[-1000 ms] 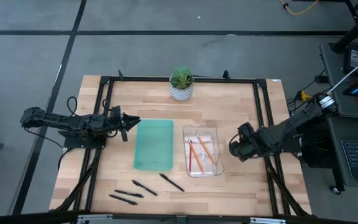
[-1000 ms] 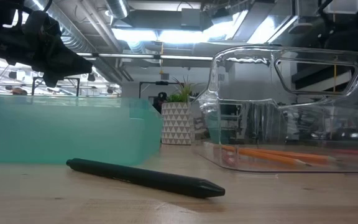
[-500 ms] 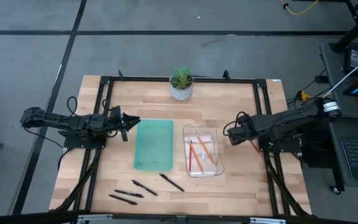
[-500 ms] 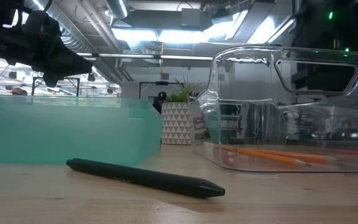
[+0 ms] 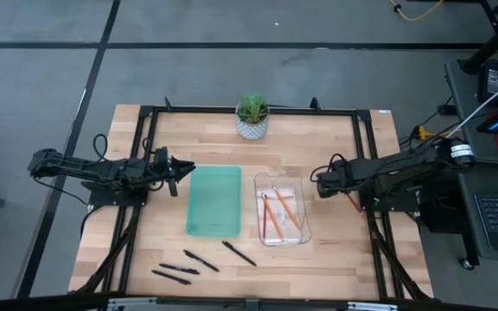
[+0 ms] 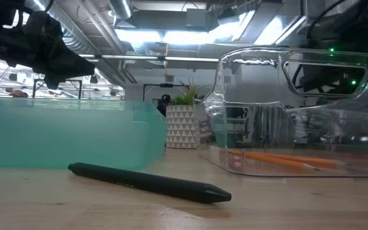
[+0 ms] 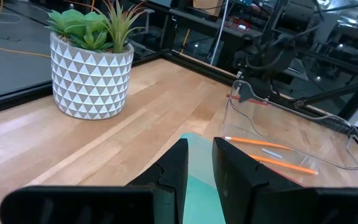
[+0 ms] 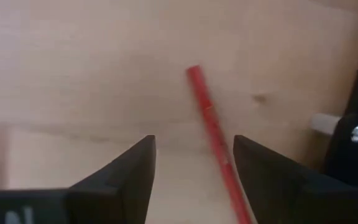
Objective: Sort pens & pencils
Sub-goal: Put the red pencil into the transparent bin
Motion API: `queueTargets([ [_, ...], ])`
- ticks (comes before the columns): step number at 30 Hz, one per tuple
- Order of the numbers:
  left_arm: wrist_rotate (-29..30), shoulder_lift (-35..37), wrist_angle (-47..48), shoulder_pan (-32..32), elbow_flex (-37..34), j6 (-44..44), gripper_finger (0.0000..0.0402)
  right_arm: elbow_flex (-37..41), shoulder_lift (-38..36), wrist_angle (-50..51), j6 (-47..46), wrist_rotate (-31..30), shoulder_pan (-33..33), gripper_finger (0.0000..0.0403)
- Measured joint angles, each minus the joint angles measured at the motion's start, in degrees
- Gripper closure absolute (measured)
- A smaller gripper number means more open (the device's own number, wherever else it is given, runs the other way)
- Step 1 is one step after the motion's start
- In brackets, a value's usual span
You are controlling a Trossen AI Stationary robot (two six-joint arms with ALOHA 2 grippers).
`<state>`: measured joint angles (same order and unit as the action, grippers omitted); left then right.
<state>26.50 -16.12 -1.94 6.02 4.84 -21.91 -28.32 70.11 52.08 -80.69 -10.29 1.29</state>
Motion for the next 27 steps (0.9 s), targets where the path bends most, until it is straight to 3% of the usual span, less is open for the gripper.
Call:
queueTargets([
  [13,0.0,0.0,0.0,0.0,0.0,0.0,0.0333,2.9,-0.2,-5.3,1.8,3.9,-0.2,0.0187],
  [21,0.0,0.0,0.0,0.0,0.0,0.0,0.0333,2.0,0.0,-7.5,0.3,6.1,0.3,0.0215],
  [27,-0.7,0.0,0.0,0.0,0.0,0.0,0.0333,1.8,0.0,-2.4,-0.3,10.5,0.5,0.0219],
])
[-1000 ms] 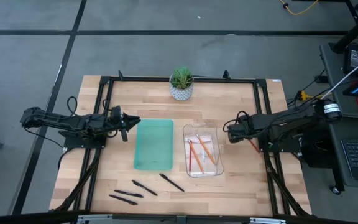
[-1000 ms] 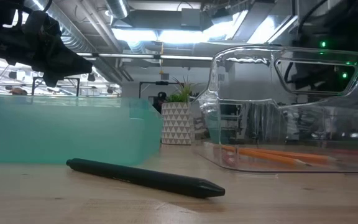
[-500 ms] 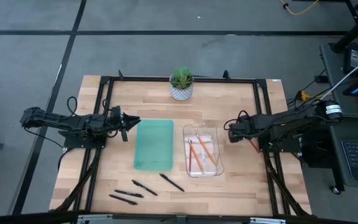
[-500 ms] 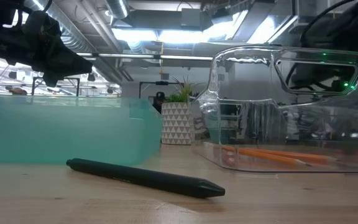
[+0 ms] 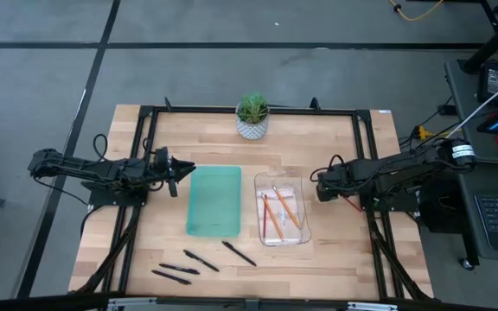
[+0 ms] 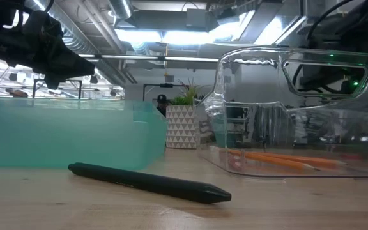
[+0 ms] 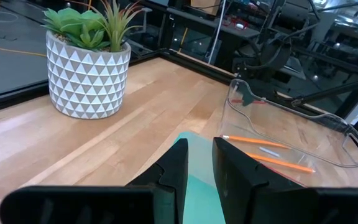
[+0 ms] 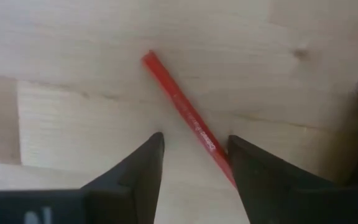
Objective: Sort pens & pencils
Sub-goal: Put the red pencil into the transparent bin
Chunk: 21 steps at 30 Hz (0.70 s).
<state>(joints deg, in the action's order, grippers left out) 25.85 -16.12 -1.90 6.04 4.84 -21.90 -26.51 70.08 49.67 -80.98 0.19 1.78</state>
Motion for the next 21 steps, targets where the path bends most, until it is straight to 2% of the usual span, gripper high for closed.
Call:
queueTargets([
  [5,0.0,0.0,0.5,0.0,0.0,0.0,0.0333,0.1,0.3,-1.3,0.5,0.2,0.0,0.0221],
  [8,0.0,0.0,1.2,0.0,0.0,0.0,0.0333,0.7,0.8,-2.8,0.5,-0.2,0.0,0.0236],
  [16,0.0,0.0,1.6,0.0,0.0,0.0,0.0333,0.5,1.2,-4.9,0.6,-1.0,0.0,0.0335],
  [21,0.0,0.0,1.6,0.0,0.0,0.0,0.0333,0.5,1.2,-5.3,0.3,-0.9,0.0,0.0371],
])
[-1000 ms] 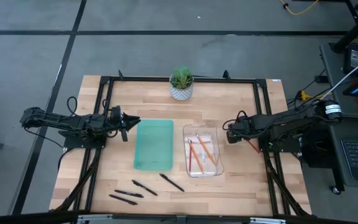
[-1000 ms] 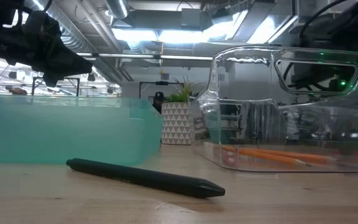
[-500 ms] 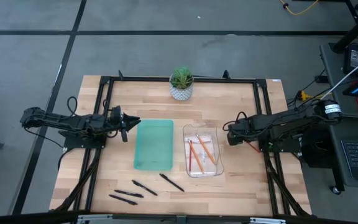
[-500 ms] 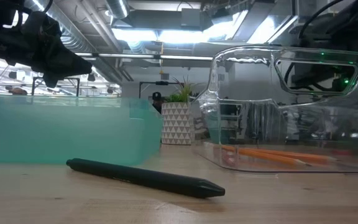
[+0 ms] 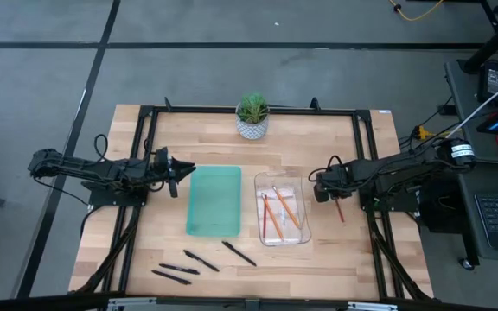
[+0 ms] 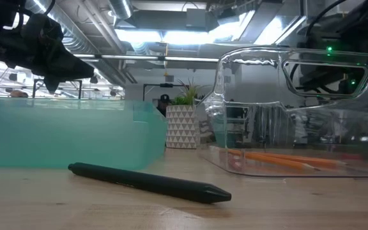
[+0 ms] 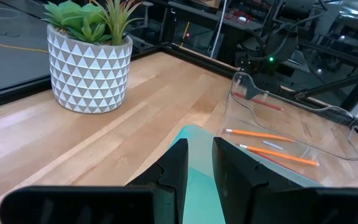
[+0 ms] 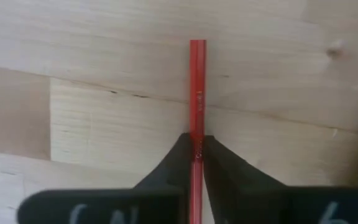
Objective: Sort pens & pencils
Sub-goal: Put the red pencil into the transparent bin
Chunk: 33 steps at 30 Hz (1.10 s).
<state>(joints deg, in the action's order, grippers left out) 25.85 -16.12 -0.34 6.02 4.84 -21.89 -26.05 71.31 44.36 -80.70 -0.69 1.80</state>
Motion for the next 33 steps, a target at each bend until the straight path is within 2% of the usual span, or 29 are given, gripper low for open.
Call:
queueTargets([
  [4,0.0,0.0,0.0,0.0,0.0,0.0,0.0333,-0.1,0.0,0.1,1.0,-0.1,0.0,0.0386],
  [13,0.0,0.0,0.0,0.0,0.0,0.0,0.0333,-0.5,-2.0,0.8,4.8,-2.0,0.0,0.0388],
  [18,0.0,0.0,0.0,0.0,0.0,0.0,0.0333,-0.8,-6.9,1.1,4.7,-5.0,0.0,0.0392],
  [33,0.0,0.0,-0.1,0.0,0.0,1.0,0.0333,-1.0,-24.1,2.2,5.9,-7.0,0.0,0.0401],
])
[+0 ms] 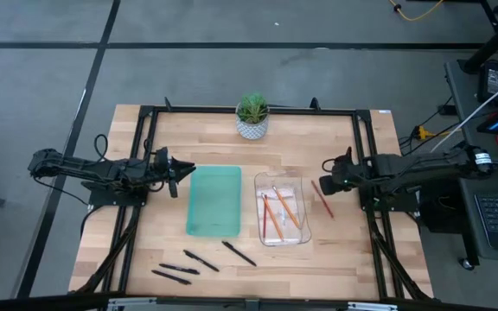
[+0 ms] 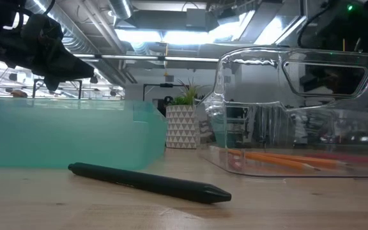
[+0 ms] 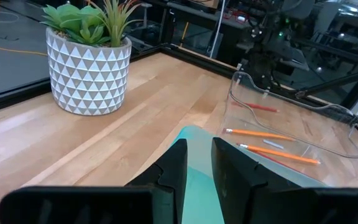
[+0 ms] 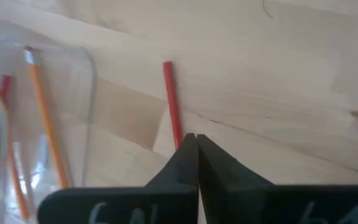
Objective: Sort pens & pencils
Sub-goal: Put the red pencil into the transparent bin
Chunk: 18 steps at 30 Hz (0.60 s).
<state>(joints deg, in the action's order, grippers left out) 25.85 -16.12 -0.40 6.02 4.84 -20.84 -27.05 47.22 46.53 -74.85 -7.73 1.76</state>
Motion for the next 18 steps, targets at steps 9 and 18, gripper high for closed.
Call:
queueTargets([
  [9,0.0,0.0,0.0,0.0,0.0,0.0,0.0333,0.0,-1.0,-0.1,0.9,0.2,0.0,0.0379],
  [18,0.0,0.0,0.0,0.0,0.0,0.4,0.0333,1.4,-0.5,-2.8,3.0,7.5,6.6,0.0247],
])
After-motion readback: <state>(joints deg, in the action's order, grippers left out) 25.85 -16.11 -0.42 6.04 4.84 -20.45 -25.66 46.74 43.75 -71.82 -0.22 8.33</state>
